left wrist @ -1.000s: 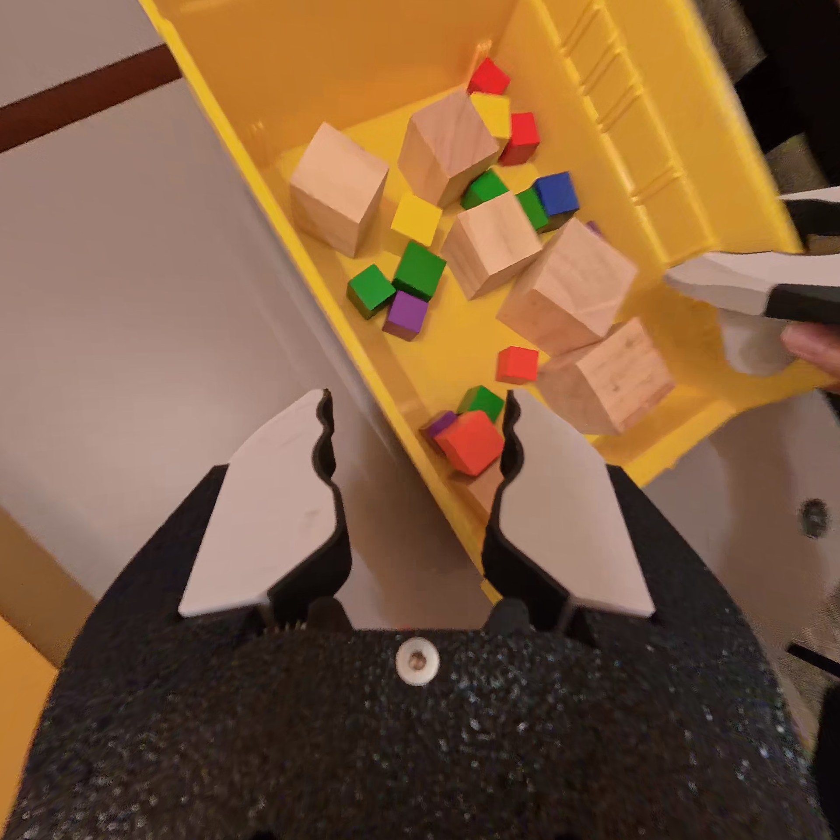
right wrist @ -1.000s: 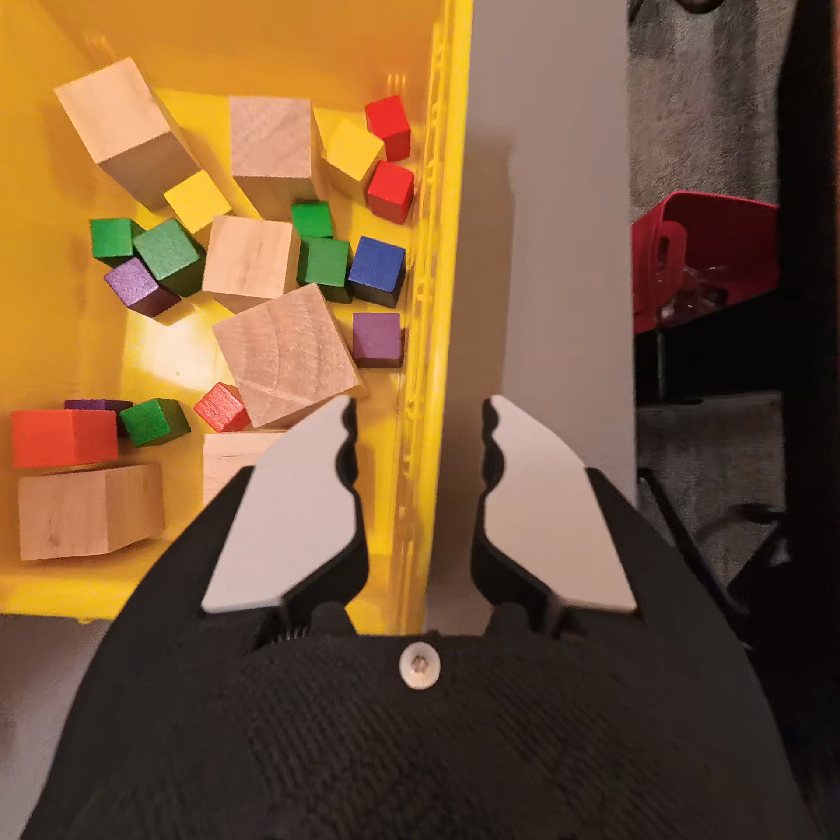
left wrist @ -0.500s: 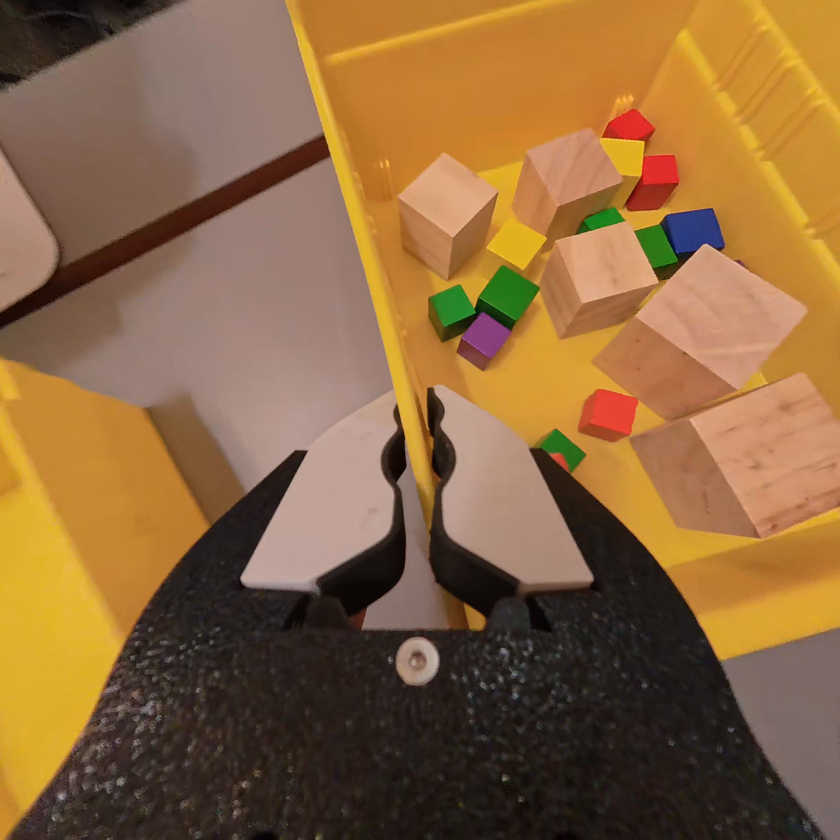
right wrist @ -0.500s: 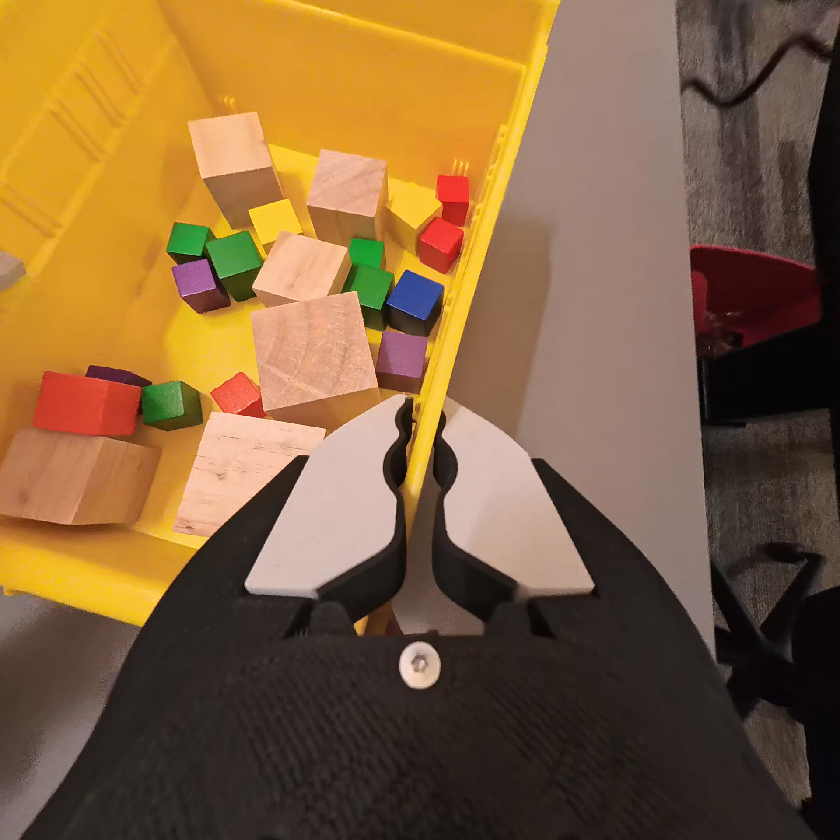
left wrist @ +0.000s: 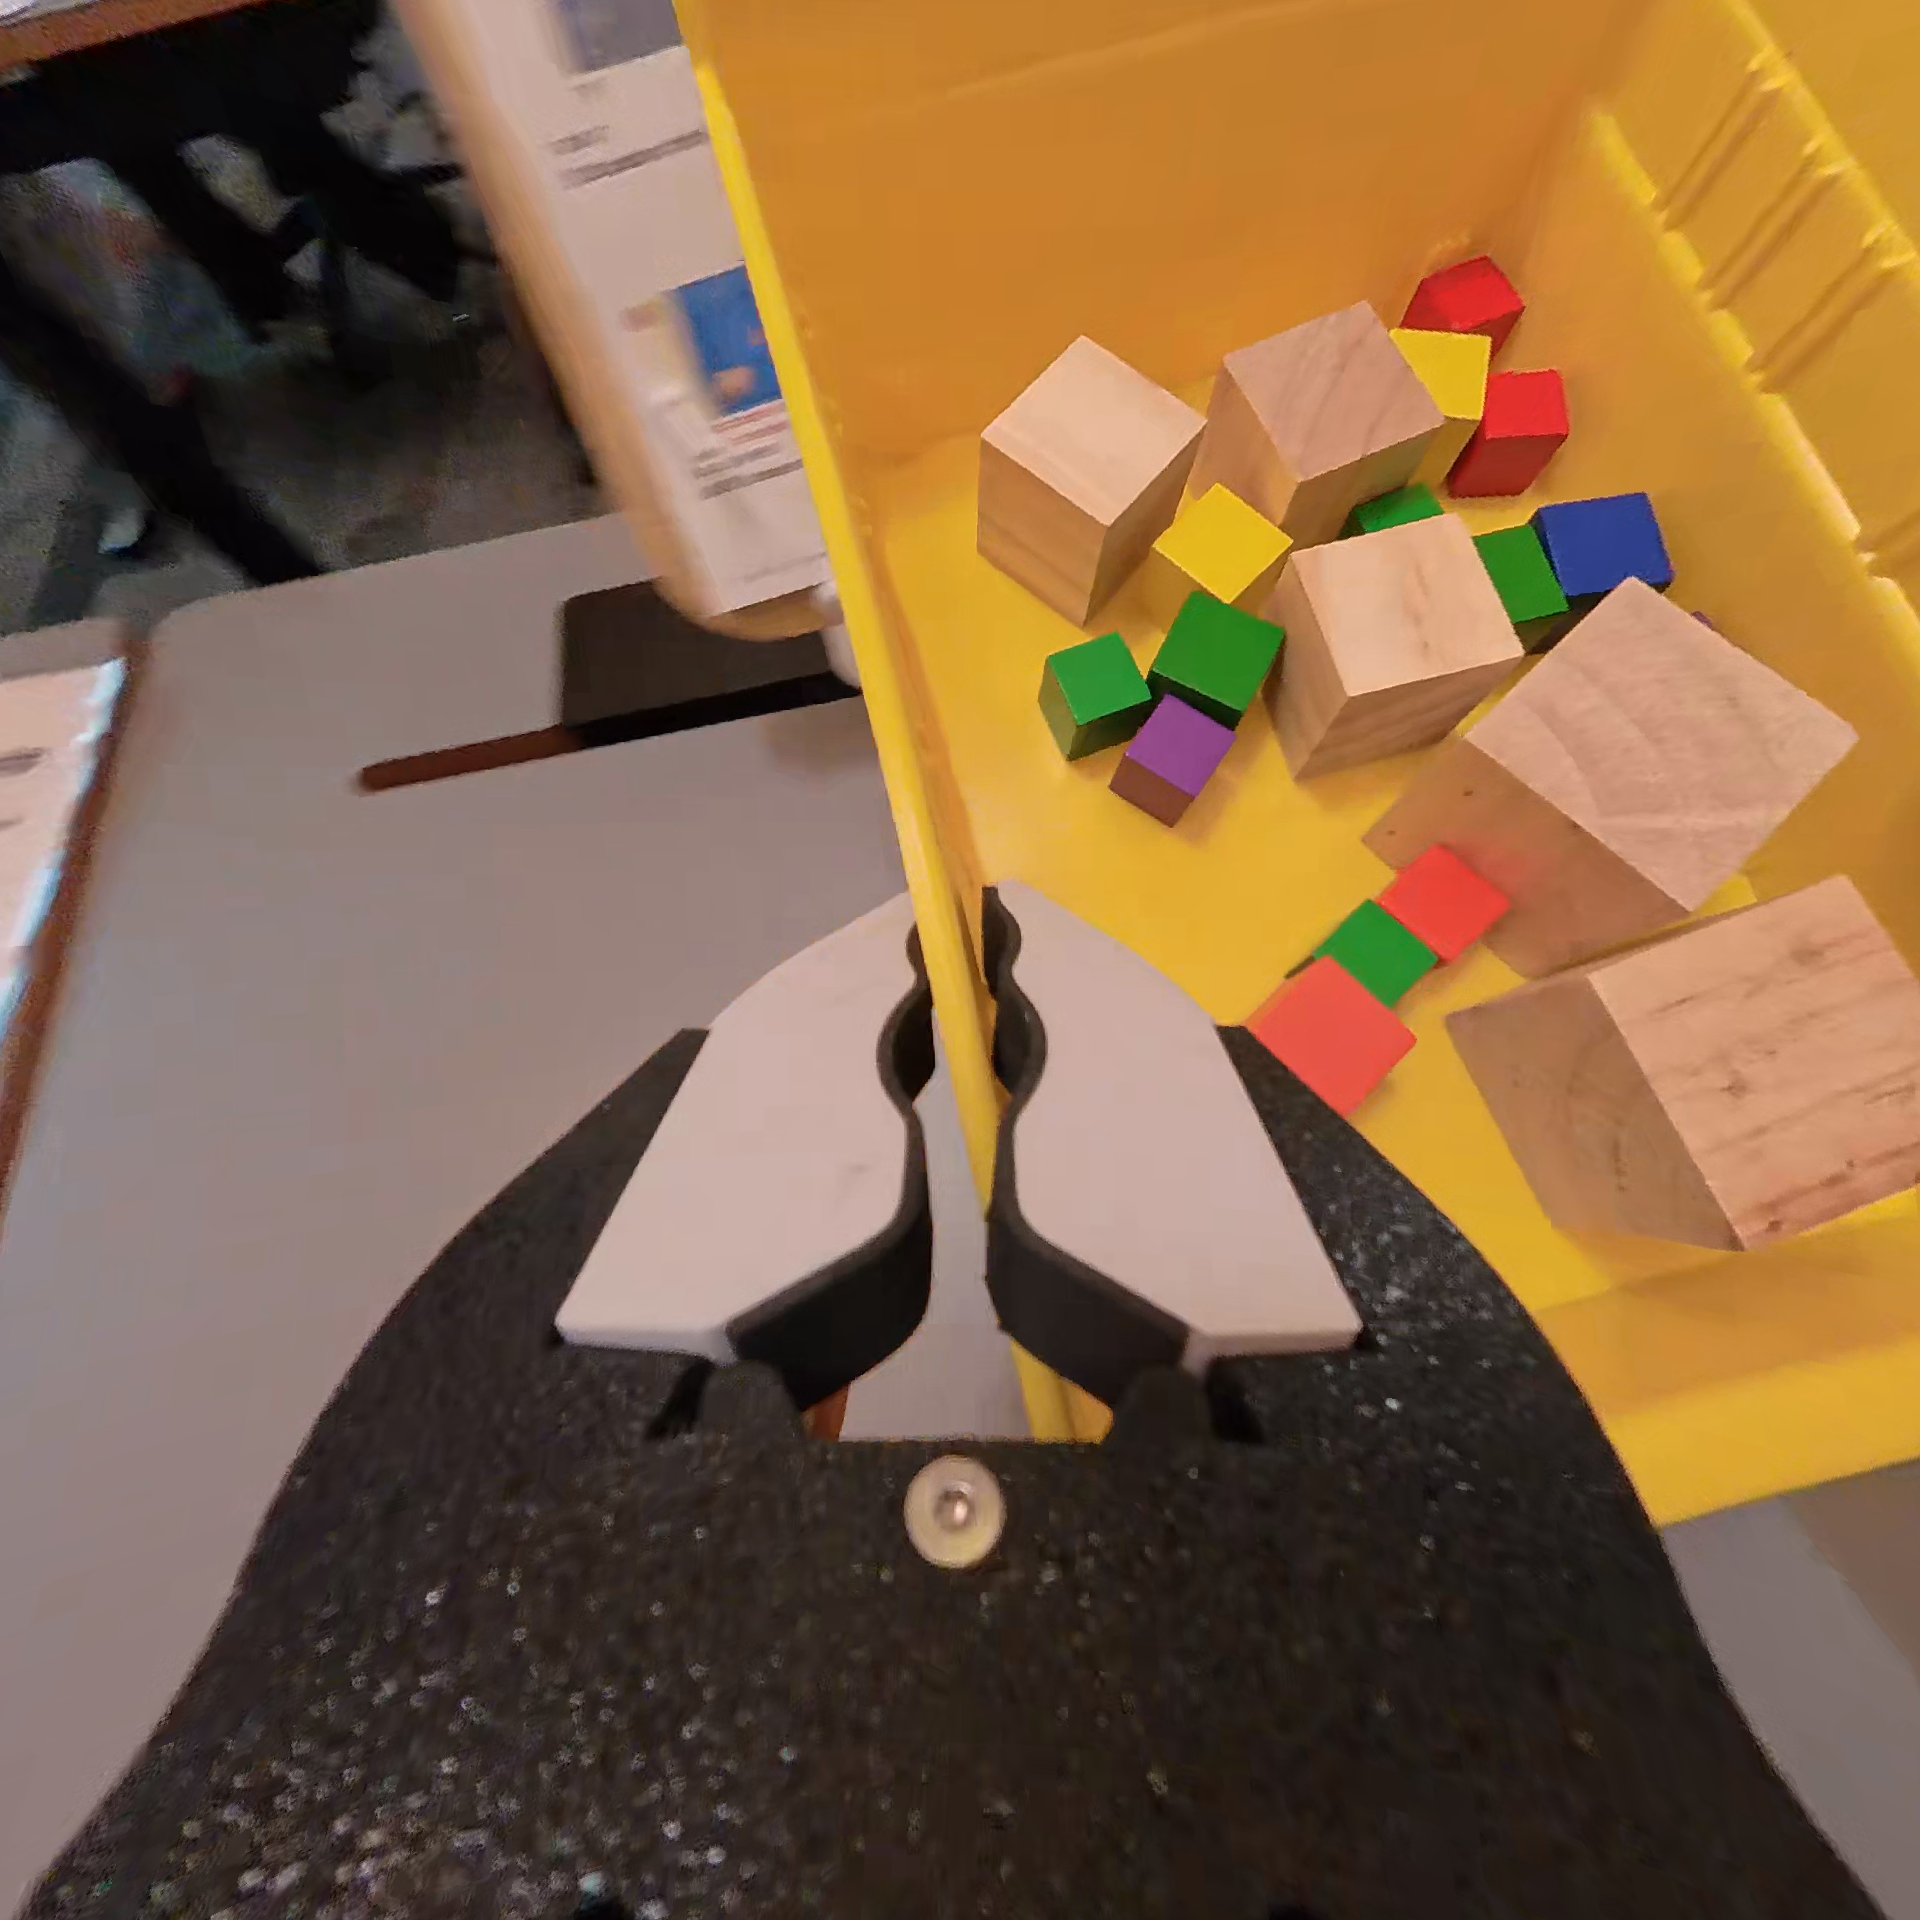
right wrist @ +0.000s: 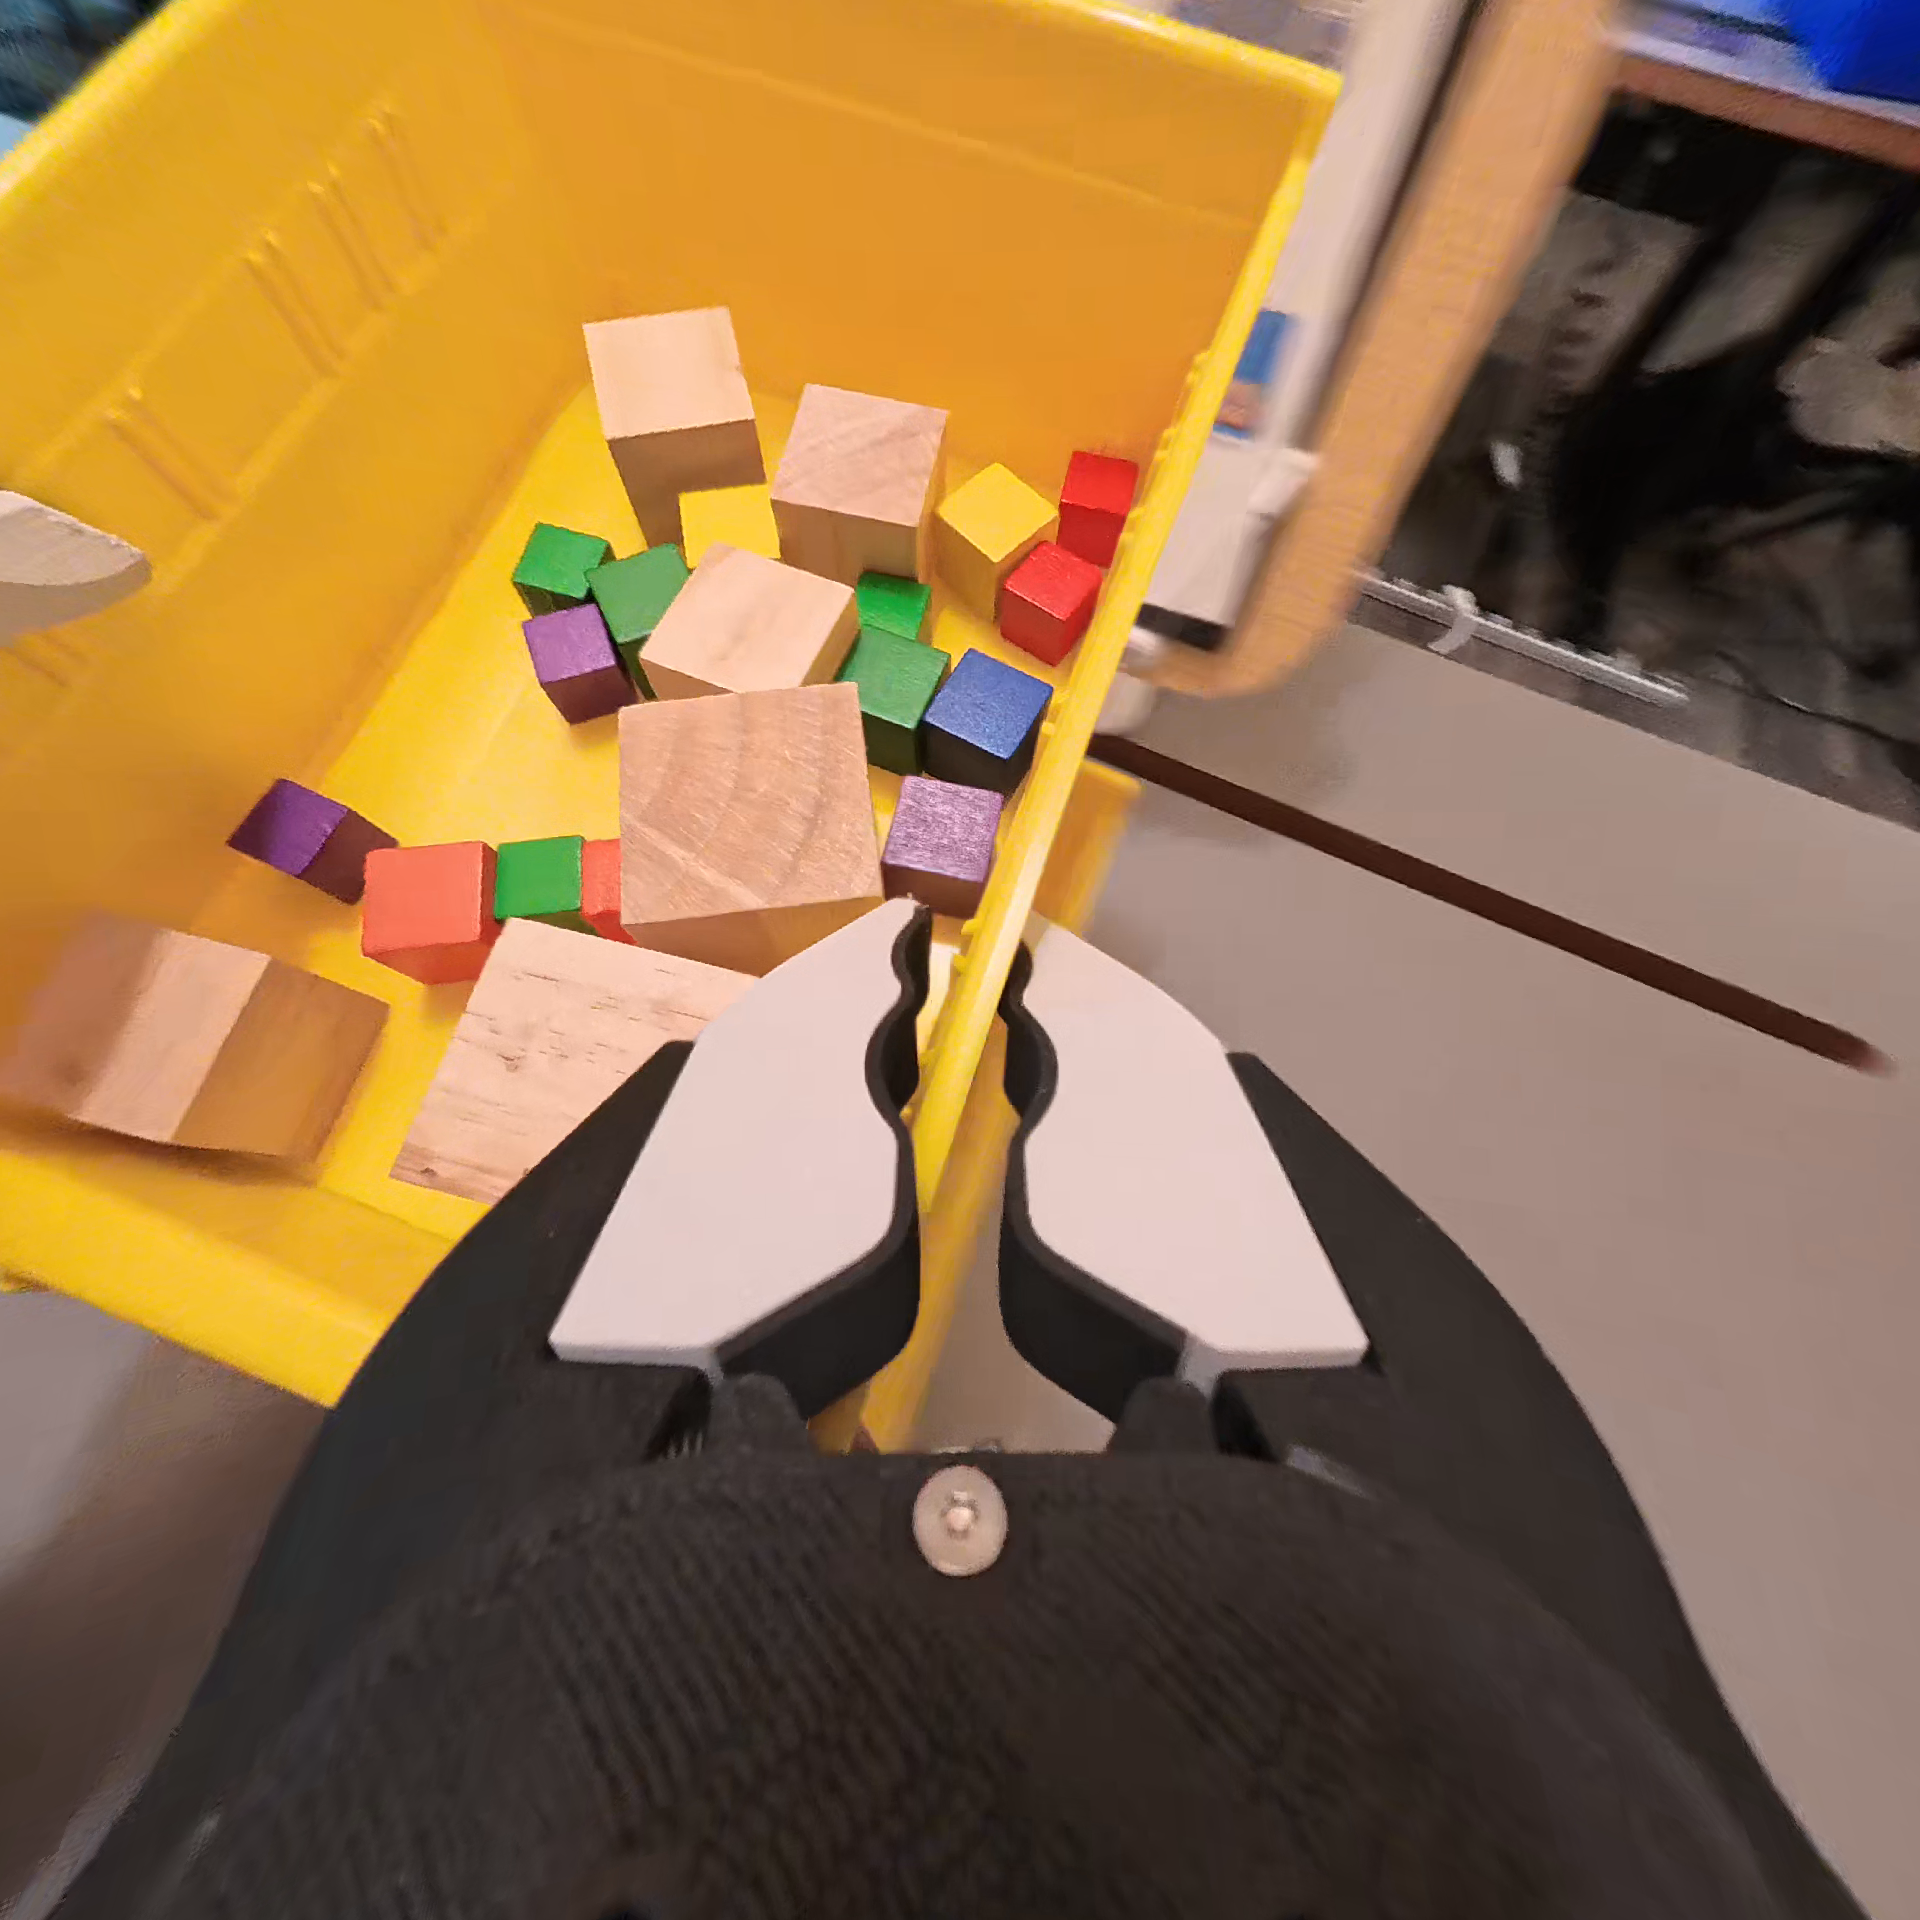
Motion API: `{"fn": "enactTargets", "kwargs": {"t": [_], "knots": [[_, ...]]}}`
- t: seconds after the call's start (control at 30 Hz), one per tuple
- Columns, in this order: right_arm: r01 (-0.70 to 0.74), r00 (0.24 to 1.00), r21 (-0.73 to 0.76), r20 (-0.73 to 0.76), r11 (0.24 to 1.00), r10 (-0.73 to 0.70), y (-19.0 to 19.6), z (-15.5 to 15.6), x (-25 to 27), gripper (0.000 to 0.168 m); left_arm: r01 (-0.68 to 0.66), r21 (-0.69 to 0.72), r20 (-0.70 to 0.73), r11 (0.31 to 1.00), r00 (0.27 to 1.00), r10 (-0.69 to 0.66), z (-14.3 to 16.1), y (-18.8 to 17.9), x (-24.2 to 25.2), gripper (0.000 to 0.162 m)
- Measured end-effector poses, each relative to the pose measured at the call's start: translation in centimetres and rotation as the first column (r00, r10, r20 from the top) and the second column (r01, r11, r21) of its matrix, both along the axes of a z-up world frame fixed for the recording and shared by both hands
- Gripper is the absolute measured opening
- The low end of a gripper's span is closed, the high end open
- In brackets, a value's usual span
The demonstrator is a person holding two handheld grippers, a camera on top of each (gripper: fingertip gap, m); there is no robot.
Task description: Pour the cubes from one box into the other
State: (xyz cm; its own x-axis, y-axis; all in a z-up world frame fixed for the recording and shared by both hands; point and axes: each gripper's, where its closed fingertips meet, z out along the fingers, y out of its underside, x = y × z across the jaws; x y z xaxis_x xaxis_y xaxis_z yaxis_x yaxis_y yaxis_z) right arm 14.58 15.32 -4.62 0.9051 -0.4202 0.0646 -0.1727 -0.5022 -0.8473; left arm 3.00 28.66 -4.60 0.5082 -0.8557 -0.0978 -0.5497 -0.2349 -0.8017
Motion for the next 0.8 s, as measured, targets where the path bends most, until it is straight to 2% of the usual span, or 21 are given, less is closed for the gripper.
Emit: {"fn": "enactTargets", "kwargs": {"t": [0.03, 0.2, 0.4, 0.5, 0.57, 0.67, 0.73, 0.8], "knots": [[-0.039, 0.999, 0.009, -0.008, 0.999, 0.039, 2.3, -0.2, -2.0, 0.011, -0.034, 0.010, -0.001, 0.999, 0.999, 0.034, 0.1, 1.9, -2.4, 0.004], [-0.178, 0.984, -0.016, -0.021, 0.984, 0.178, 12.3, -3.1, -10.9, 0.017, -0.161, 0.031, -0.061, 0.986, 0.985, 0.163, -1.6, 10.6, -12.8, 0.004], [-0.260, 0.961, -0.099, -0.126, 0.960, 0.247, 20.1, -8.8, -18.4, 0.024, -0.219, -0.059, -0.136, 0.974, 0.968, 0.209, -7.4, 18.2, -20.5, 0.003], [-0.272, 0.956, -0.174, -0.161, 0.946, 0.245, 22.5, -12.3, -20.6, 0.032, -0.244, -0.085, -0.188, 0.966, 0.956, 0.225, -10.5, 20.8, -22.6, 0.003], [-0.263, 0.959, -0.226, -0.166, 0.938, 0.229, 23.4, -14.6, -21.3, 0.031, -0.230, -0.094, -0.223, 0.969, 0.953, 0.205, -12.4, 22.1, -23.2, 0.003], [-0.201, 0.962, -0.134, -0.214, 0.970, 0.170, 25.0, -15.2, -21.0, 0.020, -0.204, -0.136, -0.169, 0.969, 0.969, 0.181, -14.3, 24.2, -23.0, 0.003], [-0.180, 0.955, -0.082, -0.254, 0.980, 0.154, 25.6, -15.3, -20.8, 0.022, -0.181, -0.158, -0.155, 0.971, 0.975, 0.157, -15.2, 25.1, -22.4, 0.003], [-0.175, 0.959, -0.092, -0.242, 0.980, 0.149, 26.1, -16.1, -20.6, 0.027, -0.162, -0.156, -0.152, 0.974, 0.979, 0.139, -15.9, 26.3, -21.5, 0.003]]}}
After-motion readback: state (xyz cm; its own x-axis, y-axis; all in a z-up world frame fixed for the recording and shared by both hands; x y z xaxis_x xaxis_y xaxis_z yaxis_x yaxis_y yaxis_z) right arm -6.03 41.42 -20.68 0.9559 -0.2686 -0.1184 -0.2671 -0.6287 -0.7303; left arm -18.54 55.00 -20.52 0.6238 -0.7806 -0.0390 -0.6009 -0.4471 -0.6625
